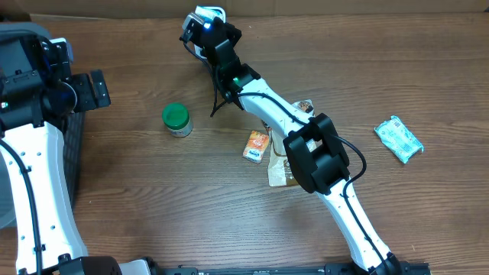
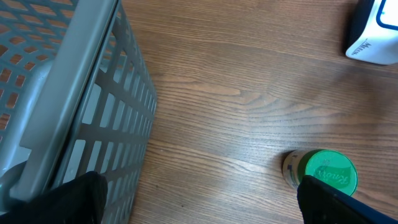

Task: Scan the item barcode
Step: 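Carry the tissue pack with the right gripper up to the scanner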

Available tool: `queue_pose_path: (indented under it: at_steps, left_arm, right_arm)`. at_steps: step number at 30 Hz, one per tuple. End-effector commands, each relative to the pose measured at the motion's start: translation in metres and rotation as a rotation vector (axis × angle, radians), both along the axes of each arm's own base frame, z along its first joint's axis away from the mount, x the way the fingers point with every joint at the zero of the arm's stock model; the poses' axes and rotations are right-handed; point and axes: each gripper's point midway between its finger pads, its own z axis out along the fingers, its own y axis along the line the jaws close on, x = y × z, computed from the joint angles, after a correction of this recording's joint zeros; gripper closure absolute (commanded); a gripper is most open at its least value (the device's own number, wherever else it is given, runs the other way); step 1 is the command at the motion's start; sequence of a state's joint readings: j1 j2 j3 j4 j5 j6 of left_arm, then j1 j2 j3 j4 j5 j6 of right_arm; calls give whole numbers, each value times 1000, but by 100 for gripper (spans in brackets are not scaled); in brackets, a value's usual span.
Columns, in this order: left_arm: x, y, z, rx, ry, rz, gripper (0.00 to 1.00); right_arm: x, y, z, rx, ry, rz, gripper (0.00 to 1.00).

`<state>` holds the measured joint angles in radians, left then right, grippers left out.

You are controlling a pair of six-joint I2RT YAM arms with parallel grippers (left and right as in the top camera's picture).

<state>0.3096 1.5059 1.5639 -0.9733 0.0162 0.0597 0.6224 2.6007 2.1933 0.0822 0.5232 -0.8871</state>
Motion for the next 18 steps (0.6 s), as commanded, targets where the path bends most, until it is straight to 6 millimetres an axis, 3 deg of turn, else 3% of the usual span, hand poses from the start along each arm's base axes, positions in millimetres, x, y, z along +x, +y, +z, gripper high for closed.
queue_pose_path:
  at_steps: [1,9,18]
  left_arm:
    - [2,0,1,3,-4,-16,1]
    - [2,0,1,3,-4,-16,0]
    - [2,0,1,3,-4,-16,0]
  right_arm:
    - [-2,6,2,4,-7,15,96]
    - [-3,3,12,7,-33,-26,96]
    - [-26,-11,108,243,-27,-67,96]
